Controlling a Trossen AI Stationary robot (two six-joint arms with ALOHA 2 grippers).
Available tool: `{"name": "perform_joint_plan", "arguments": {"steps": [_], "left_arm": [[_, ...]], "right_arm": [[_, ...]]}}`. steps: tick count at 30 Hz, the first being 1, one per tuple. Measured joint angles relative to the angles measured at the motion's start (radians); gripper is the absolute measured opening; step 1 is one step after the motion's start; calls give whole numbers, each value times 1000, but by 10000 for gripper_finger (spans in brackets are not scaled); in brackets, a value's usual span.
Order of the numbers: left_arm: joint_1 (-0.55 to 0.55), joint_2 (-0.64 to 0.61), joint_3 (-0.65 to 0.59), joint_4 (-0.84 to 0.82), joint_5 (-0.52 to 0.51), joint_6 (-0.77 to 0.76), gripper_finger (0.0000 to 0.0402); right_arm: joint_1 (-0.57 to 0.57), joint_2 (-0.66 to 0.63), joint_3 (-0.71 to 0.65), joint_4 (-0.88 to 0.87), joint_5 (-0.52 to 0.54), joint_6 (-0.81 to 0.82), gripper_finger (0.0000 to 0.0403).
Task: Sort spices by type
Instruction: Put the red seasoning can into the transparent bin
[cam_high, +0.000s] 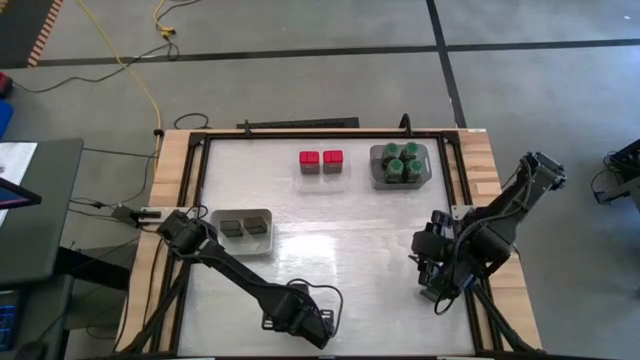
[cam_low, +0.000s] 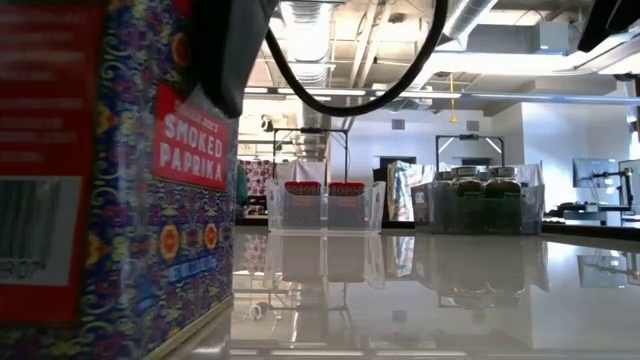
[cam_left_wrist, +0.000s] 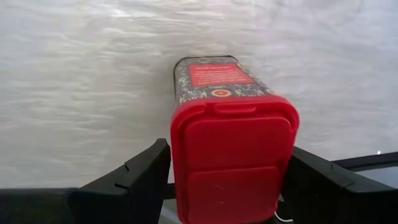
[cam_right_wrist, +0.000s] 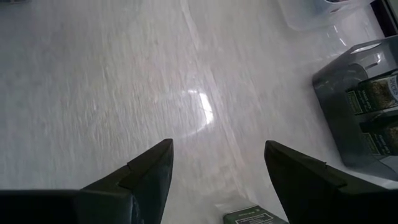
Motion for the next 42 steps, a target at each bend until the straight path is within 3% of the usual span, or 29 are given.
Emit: {"name": "perform_joint_plan", "arguments": {"steps": [5, 10, 16, 24, 31, 42], "left_arm": [[0, 0, 0, 9, 0, -27, 252], [0, 0, 0, 9, 0, -39, 210], [3, -1, 0, -14, 0, -65, 207], [42, -5, 2, -132, -17, 101, 207], [173, -11, 2, -208, -46, 461, 207], [578, -108, 0, -183, -79, 1319, 207]], "right_arm": [[0, 0, 0, 15, 0, 0, 281], [0, 0, 0, 15, 0, 0, 281], [0, 0, 0, 4, 0, -32, 281], [0, -2, 0, -128, 0, -19, 281], [-9, -2, 0, -125, 0, -26, 281], [-181, -12, 0, -127, 0, 1, 281]]}}
